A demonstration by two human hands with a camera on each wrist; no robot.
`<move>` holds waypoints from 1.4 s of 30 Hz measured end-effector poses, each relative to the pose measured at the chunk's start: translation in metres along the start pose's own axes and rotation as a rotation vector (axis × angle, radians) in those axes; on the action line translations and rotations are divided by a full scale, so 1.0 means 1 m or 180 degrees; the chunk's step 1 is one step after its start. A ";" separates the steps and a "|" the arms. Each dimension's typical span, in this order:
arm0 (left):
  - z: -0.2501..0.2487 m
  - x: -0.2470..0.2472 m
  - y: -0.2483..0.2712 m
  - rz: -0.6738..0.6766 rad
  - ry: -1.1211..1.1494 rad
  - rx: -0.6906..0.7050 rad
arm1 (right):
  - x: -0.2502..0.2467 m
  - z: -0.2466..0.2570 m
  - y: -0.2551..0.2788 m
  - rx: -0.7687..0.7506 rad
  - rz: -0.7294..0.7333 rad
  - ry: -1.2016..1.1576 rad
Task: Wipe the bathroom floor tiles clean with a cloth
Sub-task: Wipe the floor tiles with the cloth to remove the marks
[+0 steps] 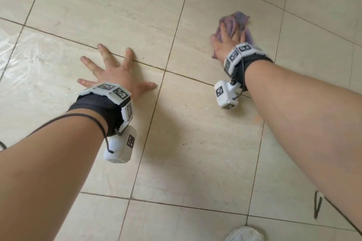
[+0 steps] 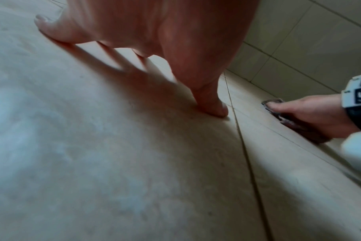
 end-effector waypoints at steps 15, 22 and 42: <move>0.006 -0.012 -0.004 0.0281 -0.0397 0.0182 | 0.113 0.001 0.176 -0.1032 0.0425 0.0314; 0.019 0.001 -0.002 0.0349 -0.0821 0.0515 | 0.149 -0.052 0.235 -0.1521 0.0433 0.0865; -0.017 0.005 0.013 0.0202 -0.0446 0.0712 | 0.099 -0.039 0.157 -0.1436 0.0529 0.0612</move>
Point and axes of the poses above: each hand's wrist, its own y-axis away from the middle knuckle, its own x-axis out of the palm, z = x × y, the point moved 3 cm from there along -y, towards the middle knuckle, and after that the axes turned 11 degrees about x, right-handed, at the moved point
